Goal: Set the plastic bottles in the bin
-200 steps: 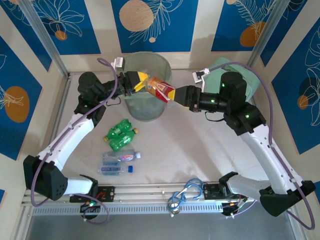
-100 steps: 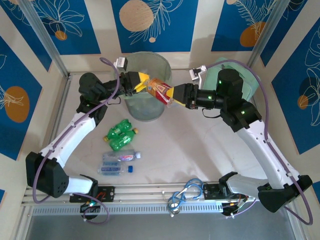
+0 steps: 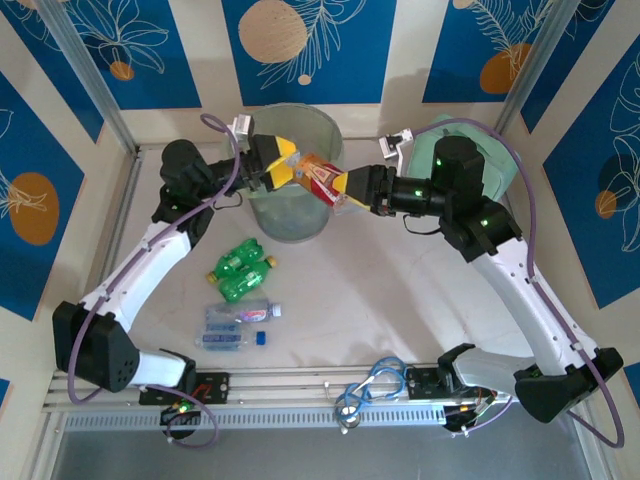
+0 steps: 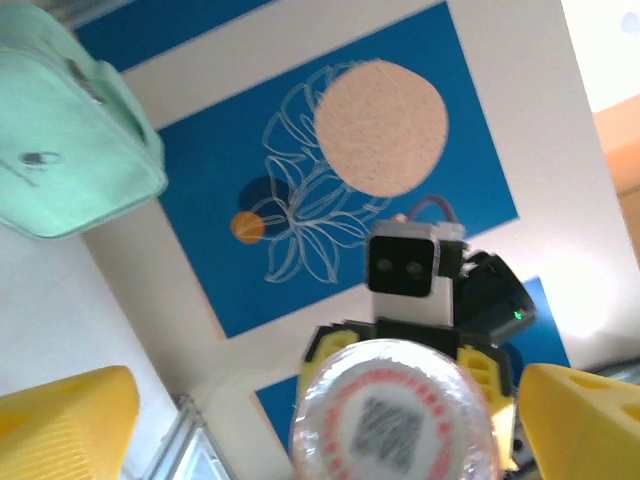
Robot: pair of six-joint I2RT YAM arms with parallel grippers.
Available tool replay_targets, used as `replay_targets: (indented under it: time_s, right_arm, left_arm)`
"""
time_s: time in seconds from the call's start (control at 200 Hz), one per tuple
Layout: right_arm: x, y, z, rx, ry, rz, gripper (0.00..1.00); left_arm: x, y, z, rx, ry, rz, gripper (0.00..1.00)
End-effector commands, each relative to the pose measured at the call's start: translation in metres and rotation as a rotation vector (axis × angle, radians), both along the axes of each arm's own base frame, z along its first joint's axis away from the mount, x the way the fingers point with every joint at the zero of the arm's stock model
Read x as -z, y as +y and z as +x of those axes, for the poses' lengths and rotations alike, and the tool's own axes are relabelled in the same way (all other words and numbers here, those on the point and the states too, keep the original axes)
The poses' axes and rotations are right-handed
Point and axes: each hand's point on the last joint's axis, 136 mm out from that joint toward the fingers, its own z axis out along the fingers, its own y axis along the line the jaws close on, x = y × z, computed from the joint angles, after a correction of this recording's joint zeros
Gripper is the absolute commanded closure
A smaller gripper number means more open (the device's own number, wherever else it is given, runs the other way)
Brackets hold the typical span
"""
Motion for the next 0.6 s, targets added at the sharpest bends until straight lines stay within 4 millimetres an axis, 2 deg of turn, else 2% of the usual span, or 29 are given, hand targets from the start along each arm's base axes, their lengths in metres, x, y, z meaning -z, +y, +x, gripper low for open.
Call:
replay_targets:
  time_s: [0.0, 0.11, 0.17, 0.265, 0.395, 0.595]
  right_arm:
    - [-0.012, -0.004, 0.018, 0.072, -0.034, -0.012, 0.4]
    - [-0.006, -0.001, 0.046, 0.143, -0.019, -0.053, 0.4]
    - [-0.003, 0.004, 0.063, 0.177, -0.017, -0.077, 0.41]
    - [0.003, 0.011, 0.093, 0.239, -0.012, -0.128, 0.42]
    - [0.015, 0.019, 0.136, 0.318, -0.012, -0.213, 0.44]
    - [0.039, 0.03, 0.179, 0.402, -0.016, -0.363, 0.44]
  left_arm:
    - [-0.005, 0.044, 0.023, -0.211, -0.015, 0.068, 0.0]
    - [0.002, 0.102, 0.032, -0.448, 0.004, 0.14, 0.0]
    - [0.004, 0.122, 0.028, -0.534, -0.006, 0.198, 0.0]
    - [0.021, 0.144, 0.018, -0.646, -0.01, 0.378, 0.0]
    - [0.048, 0.16, 0.008, -0.714, 0.03, 0.502, 0.0]
    - [0.098, 0.169, -0.002, -0.72, 0.138, 0.609, 0.03]
